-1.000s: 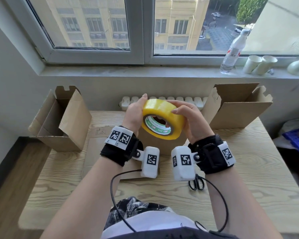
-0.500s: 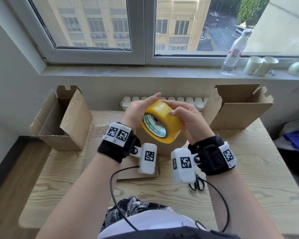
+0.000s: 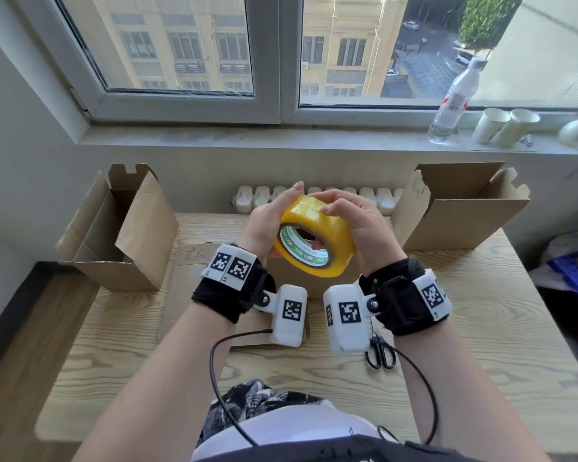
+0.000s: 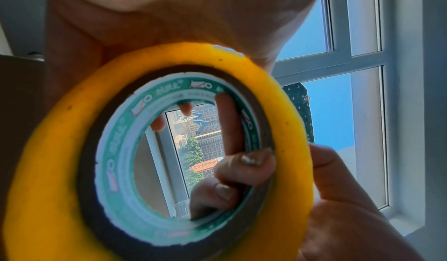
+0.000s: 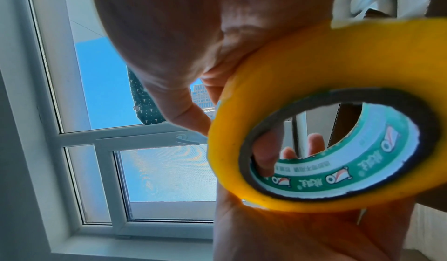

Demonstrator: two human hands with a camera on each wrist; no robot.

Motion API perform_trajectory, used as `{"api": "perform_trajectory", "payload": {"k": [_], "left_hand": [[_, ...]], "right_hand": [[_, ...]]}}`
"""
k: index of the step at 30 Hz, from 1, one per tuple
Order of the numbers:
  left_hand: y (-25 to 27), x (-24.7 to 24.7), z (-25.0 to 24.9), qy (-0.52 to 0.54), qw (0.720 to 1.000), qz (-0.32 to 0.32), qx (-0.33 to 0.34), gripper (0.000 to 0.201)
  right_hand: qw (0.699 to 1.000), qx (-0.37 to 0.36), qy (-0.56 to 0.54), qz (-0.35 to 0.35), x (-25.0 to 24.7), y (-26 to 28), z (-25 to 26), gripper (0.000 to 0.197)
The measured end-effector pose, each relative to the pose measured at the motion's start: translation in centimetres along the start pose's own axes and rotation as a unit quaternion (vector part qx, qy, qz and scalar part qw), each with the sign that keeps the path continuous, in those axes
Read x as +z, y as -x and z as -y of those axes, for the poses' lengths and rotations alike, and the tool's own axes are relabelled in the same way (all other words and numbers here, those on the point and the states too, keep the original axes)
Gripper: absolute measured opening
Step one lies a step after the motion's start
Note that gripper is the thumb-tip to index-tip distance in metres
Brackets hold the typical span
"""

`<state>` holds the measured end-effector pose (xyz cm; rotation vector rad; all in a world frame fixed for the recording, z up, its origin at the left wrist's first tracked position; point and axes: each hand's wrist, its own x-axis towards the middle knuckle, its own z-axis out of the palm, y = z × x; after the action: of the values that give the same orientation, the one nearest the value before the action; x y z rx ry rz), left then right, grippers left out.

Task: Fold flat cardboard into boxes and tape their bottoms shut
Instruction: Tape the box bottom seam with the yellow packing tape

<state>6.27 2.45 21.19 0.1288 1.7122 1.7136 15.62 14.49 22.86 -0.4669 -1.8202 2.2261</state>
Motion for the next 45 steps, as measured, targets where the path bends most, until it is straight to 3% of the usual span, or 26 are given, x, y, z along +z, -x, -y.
{"api": "perform_trajectory", "payload": {"k": [2, 5, 19, 24, 45], "left_hand": [[-0.2, 0.1, 0.2, -0.001, 1.0, 0.0, 0.0, 0.051], [-0.3, 0.1, 0.3, -0.006, 1.0, -0.009, 0.002, 0.051], [-0.5, 0.6, 0.5, 0.007, 1.0, 0.001, -0.018, 0.053], [-0.4, 0.6, 0.6, 0.015, 1.0, -0.003, -0.026, 0.061], [-0.7, 0.4, 1.2, -0.006, 1.0, 0.009, -0.007, 0.047]], "right_hand": [[1.0, 0.003, -0.001, -0.004, 0.1, 0.1, 0.2, 0.016], [1.0, 0.01, 0.002, -0.003, 0.0, 0.1, 0.2, 0.022], [0.999, 0.011, 0.043, -0.016, -0.3, 0.1, 0.3, 0.016], [0.999, 0.026, 0.035, 0.002, -1.0, 0.4, 0.4, 0.025], [0.999, 0.035, 0.0, -0.03, -0.3, 1.0, 0.4, 0.028]]}}
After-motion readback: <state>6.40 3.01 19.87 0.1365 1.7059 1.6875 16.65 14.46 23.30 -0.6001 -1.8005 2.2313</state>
